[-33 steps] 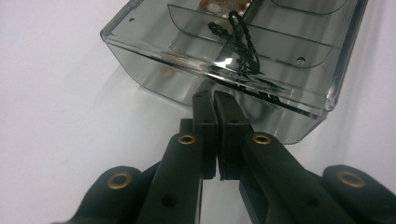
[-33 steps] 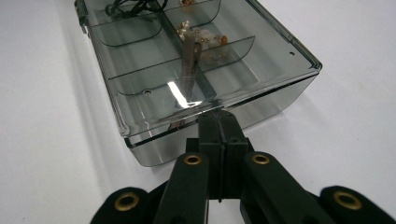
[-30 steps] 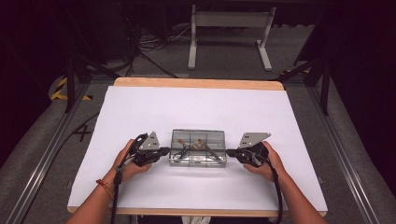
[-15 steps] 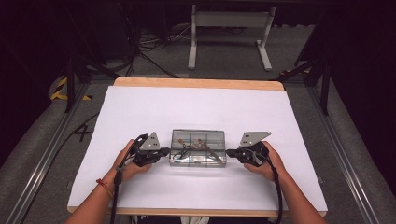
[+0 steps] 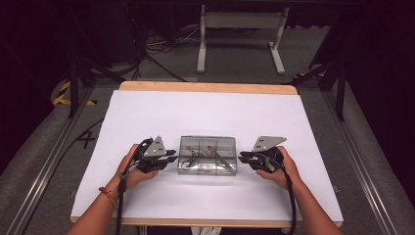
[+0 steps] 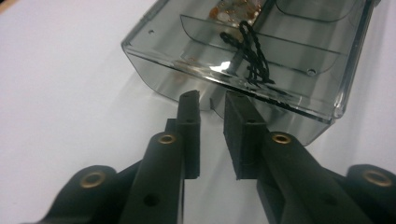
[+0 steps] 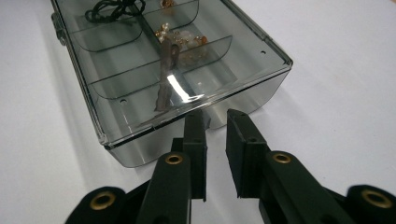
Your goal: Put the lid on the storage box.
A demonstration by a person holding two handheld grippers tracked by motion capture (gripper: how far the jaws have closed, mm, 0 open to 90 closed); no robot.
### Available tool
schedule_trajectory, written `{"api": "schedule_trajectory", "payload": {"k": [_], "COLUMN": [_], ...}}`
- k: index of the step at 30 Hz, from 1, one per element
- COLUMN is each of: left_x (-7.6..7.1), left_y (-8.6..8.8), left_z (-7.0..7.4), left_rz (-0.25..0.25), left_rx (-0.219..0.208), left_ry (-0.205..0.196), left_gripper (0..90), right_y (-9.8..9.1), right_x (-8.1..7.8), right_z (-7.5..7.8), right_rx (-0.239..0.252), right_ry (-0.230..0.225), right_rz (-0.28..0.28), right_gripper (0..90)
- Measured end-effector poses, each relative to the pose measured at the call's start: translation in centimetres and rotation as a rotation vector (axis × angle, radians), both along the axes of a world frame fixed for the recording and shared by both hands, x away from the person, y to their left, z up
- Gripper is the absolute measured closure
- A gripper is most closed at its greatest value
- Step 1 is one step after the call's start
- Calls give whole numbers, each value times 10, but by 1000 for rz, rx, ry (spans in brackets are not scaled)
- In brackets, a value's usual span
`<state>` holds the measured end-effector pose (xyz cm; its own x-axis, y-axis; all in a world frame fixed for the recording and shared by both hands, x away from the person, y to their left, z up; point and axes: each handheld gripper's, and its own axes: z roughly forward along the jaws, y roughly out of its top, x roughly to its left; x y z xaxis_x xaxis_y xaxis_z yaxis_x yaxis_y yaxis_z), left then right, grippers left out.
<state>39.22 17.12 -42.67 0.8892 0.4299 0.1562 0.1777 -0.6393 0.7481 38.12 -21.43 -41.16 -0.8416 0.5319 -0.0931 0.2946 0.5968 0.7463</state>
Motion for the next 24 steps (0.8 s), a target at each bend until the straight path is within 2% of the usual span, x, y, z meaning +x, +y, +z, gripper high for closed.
{"api": "schedule_trajectory", "payload": {"k": [5, 8, 9, 11, 13, 15, 16, 18, 21, 24], "left_x": [-5, -9, -10, -13, -15, -17, -17, -19, -23, -27], "left_y": [1, 6, 8, 14, 20, 26, 29, 34, 41, 47], "left_z": [6, 10, 10, 9, 6, 2, 1, -2, -3, -6], "left_rz": [-1, 29, 35, 77, 92, 111, 117, 139, 144, 145], "left_rx": [-8, -31, -31, -24, -16, -35, -41, -46, -54, -61], "left_ry": [-48, -65, -72, -100, -105, -94, -86, -100, -96, -86], "left_gripper": [647, 591, 572, 505, 474, 441, 414, 348, 296, 261], "right_y": [-4, -7, -8, -11, -13, -17, -19, -24, -31, -38], "right_x": [-3, -5, -6, -7, -10, -13, -14, -16, -20, -25], "right_z": [2, 7, 9, 9, 7, 4, 3, 3, 5, 6], "right_rx": [-6, 12, 19, 23, 8, -5, -3, 4, 21, 17], "right_ry": [-22, -37, -40, -35, -38, -42, -43, -59, -87, -117], "right_rz": [-23, -37, -36, -34, -40, -54, -63, -85, -114, -145], "right_gripper": [728, 700, 699, 698, 683, 662, 648, 619, 579, 531]}}
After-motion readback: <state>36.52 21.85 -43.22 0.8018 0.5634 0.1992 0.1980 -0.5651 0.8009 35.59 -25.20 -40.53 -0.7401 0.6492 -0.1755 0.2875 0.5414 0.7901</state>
